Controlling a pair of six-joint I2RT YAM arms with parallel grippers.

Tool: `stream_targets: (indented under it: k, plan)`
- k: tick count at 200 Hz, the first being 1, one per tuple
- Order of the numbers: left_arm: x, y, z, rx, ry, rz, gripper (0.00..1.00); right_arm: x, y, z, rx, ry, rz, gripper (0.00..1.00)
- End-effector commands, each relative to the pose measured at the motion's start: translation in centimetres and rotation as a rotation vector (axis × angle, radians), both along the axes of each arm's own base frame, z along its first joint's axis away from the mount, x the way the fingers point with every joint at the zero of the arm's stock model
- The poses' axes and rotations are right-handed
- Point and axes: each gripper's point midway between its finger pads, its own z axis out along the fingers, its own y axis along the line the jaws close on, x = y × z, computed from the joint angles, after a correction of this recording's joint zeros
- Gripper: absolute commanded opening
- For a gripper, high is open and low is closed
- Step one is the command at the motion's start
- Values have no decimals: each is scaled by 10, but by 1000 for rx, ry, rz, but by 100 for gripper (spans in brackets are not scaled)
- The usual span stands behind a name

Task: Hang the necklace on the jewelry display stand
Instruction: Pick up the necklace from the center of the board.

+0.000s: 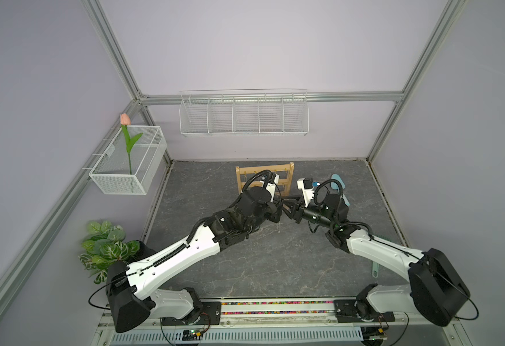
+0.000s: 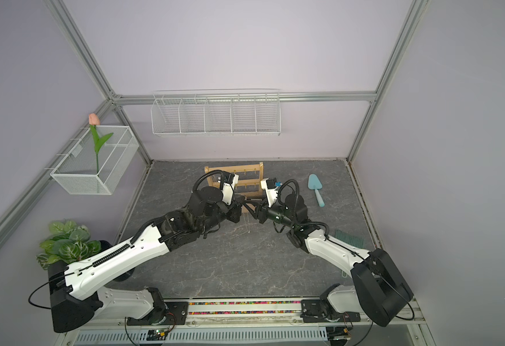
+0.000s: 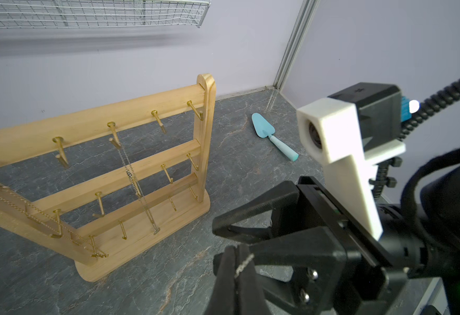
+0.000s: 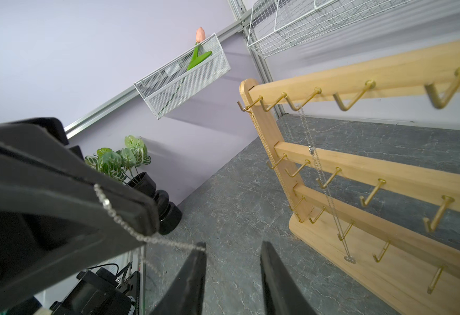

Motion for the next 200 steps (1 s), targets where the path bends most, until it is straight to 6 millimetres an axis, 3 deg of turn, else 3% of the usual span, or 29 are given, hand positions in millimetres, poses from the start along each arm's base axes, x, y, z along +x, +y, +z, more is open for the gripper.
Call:
stream_targets:
  k: [1,29,71,109,165,200]
  plan:
    - [0,-1,26,-46,-41,4,0,2,9,3,-11,-33,-5,38]
    - [0,-1,33,-64,-50,3,0,6,12,-8,-34,-21,-34,37]
    - [0,6,36,-63,-59,27,0,10,6,-13,-52,-30,-73,15]
    - [3,10,33,-68,-74,51,0,7,-5,-10,-79,-47,-112,7]
    - [12,7,17,-26,-69,80,0,6,-28,17,-138,-135,-208,7]
    - [24,-1,8,9,-80,111,0,16,-36,27,-218,-177,-255,7]
